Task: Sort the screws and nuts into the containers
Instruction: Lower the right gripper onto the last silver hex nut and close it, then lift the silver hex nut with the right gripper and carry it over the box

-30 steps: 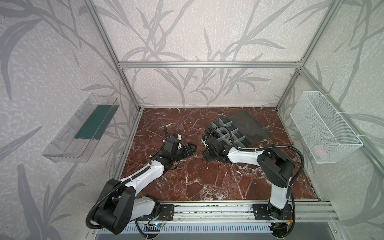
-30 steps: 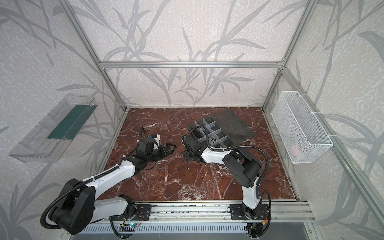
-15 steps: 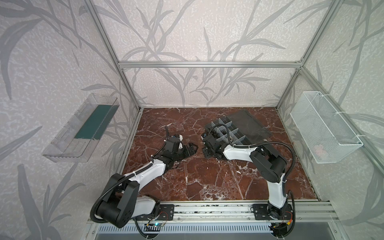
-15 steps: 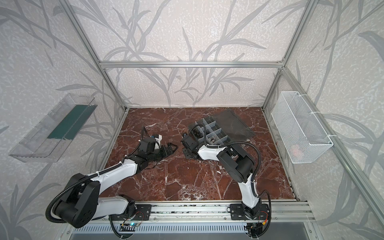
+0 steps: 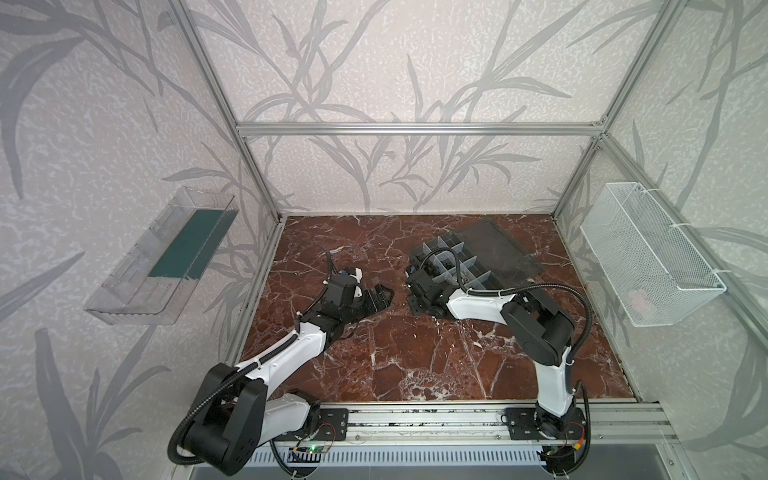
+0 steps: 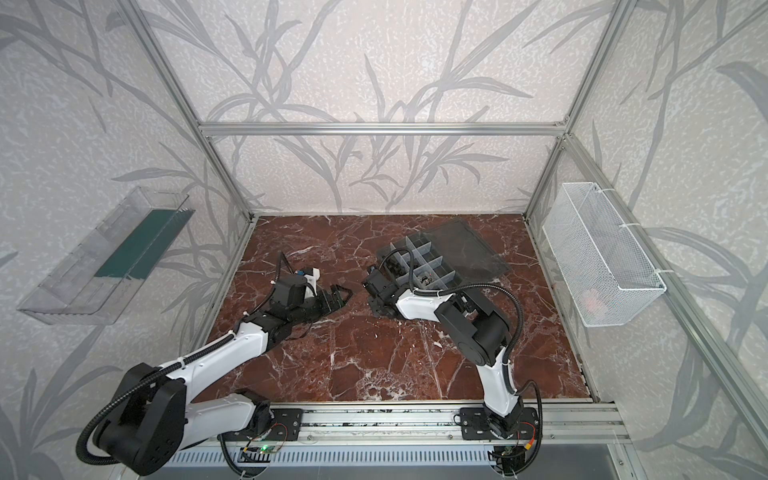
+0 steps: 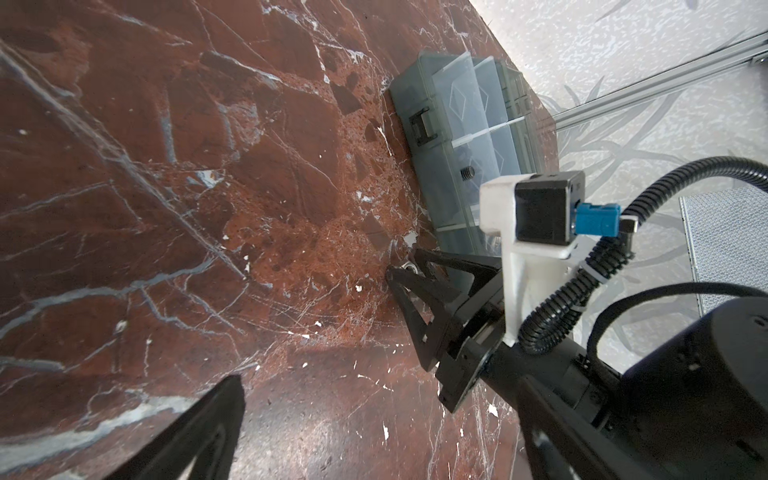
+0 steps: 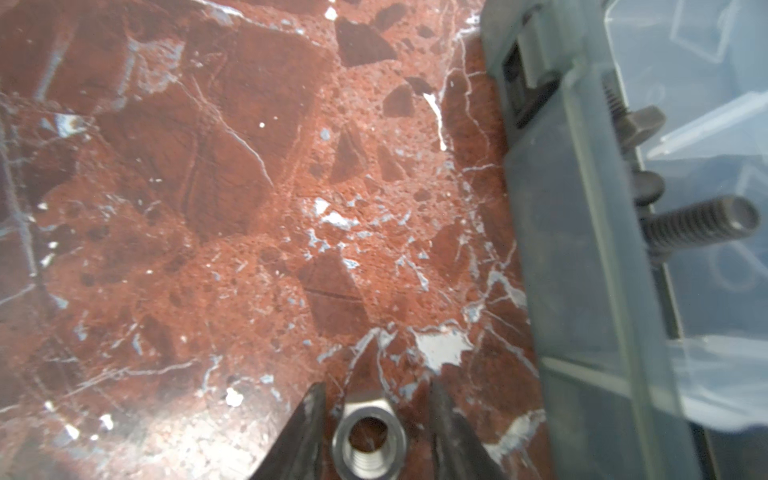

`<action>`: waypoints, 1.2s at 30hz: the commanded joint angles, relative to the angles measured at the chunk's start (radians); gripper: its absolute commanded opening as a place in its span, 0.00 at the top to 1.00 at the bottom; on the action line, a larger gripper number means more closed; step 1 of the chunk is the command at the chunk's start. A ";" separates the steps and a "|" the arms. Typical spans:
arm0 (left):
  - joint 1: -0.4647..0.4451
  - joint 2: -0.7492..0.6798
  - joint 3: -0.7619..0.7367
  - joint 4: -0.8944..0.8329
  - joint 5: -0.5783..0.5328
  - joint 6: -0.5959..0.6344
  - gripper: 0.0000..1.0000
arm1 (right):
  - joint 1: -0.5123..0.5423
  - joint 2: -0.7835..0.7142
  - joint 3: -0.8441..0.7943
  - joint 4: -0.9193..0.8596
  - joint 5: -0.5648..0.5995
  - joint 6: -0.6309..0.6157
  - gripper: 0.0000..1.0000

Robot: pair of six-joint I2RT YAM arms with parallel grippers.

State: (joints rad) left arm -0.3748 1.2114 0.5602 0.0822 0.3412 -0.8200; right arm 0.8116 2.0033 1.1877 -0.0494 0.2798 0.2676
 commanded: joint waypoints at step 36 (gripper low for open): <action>0.005 -0.057 0.023 -0.009 0.000 0.032 0.00 | -0.306 -0.632 -0.371 -0.144 -0.139 0.077 0.91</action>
State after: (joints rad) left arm -0.3721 1.1515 0.5602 0.0410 0.3351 -0.8005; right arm 0.5518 1.3960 0.8684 -0.1638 0.1753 0.3084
